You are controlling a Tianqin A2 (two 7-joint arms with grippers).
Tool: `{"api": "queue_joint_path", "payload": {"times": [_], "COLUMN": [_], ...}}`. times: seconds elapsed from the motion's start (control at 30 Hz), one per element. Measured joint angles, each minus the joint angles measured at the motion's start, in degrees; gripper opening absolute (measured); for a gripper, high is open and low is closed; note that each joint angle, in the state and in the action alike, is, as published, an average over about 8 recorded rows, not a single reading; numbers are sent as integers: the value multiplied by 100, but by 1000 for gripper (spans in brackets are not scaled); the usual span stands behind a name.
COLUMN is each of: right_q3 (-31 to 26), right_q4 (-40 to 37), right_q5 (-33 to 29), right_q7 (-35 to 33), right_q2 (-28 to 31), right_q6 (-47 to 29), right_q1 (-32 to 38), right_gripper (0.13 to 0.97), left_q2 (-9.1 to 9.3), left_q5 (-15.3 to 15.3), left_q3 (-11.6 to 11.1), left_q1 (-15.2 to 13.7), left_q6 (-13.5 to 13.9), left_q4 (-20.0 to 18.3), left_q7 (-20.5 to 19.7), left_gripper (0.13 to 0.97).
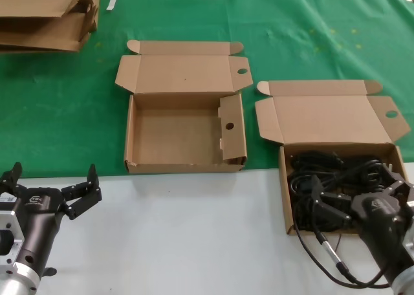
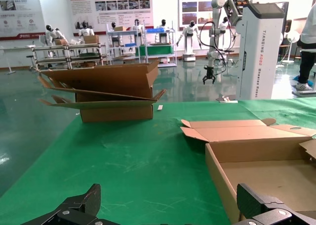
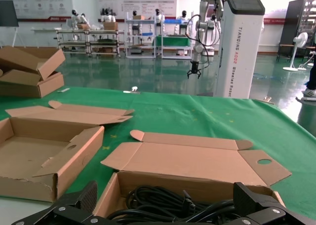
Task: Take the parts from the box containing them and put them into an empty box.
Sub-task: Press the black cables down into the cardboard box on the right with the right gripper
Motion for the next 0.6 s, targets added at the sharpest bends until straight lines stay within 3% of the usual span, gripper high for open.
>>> {"api": "queue_joint_path", "payload": {"times": [0.6], "right_q3": [0], "right_q4": [0], "right_q5": [0], "right_q7": [0], "right_q2": [0], "right_q6": [0], "right_q1": [0], "right_gripper": [966], "left_q2": [0], "left_q5": [0], "left_q3": [0], "left_q1": [0], "left_q6": [0], "left_q4": [0], "left_q7": [-3], "left_gripper": [966]}}
